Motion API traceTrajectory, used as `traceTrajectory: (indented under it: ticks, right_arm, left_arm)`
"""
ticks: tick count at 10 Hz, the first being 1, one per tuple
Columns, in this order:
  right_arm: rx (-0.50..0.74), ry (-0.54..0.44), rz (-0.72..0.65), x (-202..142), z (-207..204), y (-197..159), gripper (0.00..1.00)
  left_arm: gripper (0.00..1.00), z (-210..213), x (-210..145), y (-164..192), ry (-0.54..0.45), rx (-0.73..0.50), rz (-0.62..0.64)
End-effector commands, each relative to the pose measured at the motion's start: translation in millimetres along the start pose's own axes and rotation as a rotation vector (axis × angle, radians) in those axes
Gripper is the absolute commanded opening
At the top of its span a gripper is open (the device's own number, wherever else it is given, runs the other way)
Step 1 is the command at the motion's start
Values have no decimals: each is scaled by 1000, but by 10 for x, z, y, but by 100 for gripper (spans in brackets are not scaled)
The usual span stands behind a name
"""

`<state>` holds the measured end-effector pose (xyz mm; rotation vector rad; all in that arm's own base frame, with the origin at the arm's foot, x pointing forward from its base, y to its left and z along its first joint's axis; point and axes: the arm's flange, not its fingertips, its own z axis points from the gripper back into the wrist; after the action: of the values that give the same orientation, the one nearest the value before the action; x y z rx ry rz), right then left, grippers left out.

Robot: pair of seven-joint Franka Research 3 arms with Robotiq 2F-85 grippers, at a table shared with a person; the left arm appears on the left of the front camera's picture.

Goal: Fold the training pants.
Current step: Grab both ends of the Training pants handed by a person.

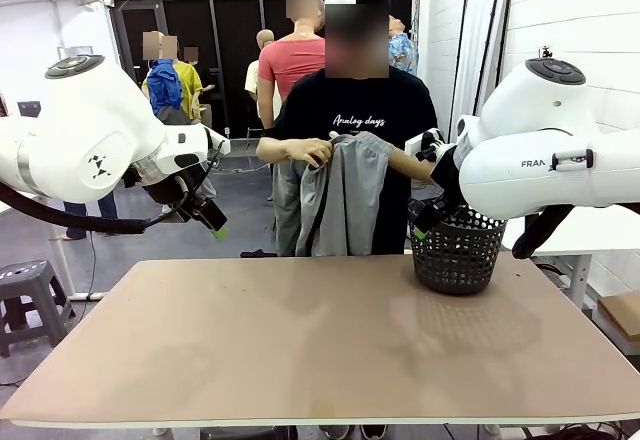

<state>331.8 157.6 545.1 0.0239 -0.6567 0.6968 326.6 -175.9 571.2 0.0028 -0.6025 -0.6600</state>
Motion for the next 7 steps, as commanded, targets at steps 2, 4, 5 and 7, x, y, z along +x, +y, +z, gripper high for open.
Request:
traceTrajectory:
  ticks: [2, 4, 5, 7]
  right_arm:
    - [-4, -3, -6, 5, 4, 0, 100]
    - [-4, -3, -6, 5, 4, 0, 100]
    - [-4, -3, -6, 5, 4, 0, 100]
    - [-4, -3, -6, 5, 4, 0, 100]
  left_arm:
    - [100, -16, 4, 12, -11, -2, -5]
    - [100, -16, 4, 12, -11, -2, -5]
    - [100, -16, 4, 12, -11, -2, -5]
    - [100, -16, 4, 12, -11, -2, -5]
